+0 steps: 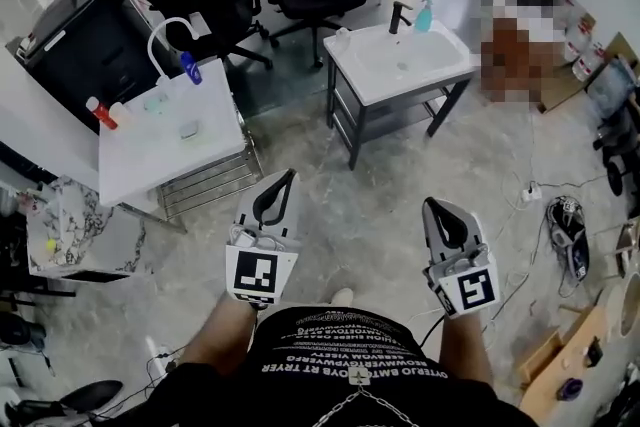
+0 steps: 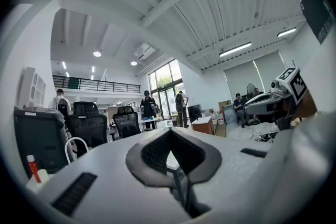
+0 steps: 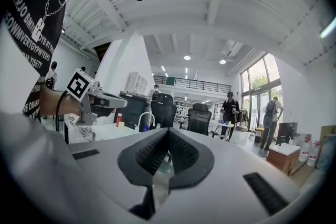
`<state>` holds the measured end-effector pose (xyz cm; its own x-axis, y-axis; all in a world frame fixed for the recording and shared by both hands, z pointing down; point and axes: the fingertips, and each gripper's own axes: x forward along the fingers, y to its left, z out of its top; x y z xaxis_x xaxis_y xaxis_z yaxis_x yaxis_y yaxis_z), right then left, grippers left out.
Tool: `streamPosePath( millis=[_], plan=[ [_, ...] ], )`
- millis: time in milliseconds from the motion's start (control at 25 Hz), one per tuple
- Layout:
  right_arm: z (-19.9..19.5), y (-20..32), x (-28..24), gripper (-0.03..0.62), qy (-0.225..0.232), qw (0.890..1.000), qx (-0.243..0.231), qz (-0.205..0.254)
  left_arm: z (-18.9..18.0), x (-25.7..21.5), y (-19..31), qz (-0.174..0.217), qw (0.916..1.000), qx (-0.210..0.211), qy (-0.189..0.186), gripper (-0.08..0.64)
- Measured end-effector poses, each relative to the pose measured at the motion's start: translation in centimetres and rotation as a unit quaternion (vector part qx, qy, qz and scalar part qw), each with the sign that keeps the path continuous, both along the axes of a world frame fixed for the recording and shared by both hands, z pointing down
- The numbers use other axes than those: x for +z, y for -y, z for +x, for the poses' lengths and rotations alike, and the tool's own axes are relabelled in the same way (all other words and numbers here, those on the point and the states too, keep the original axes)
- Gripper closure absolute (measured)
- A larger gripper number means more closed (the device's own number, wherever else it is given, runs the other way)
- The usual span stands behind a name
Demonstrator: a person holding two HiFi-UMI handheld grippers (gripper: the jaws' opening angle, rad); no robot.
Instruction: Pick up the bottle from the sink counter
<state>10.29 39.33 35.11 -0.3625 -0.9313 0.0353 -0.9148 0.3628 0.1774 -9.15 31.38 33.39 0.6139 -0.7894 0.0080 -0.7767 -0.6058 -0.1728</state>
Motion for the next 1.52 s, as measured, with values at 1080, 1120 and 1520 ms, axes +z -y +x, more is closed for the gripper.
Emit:
streamPosePath(
  millis=[1080,1120,1520],
  plan=[
    [-0.5,15.7,2.1,0.575,-0.015,0.999,-0.022,-0.02,-0.6,2.1,14.1,-0.013,0.9997,-0.001,0.021,0.558],
    [-0.7,16.7,2.0,0.575,-0.017,0.999,-0.02,-0.019,-0.5,2.0,15.2,-0.01,0.9997,0.004,0.02,0.558],
    [-3.2,26.2,1.7,0.569,-0.015,0.999,-0.003,-0.029,-2.2,1.8,24.7,-0.02,0.9994,0.026,0.008,0.558]
  ],
)
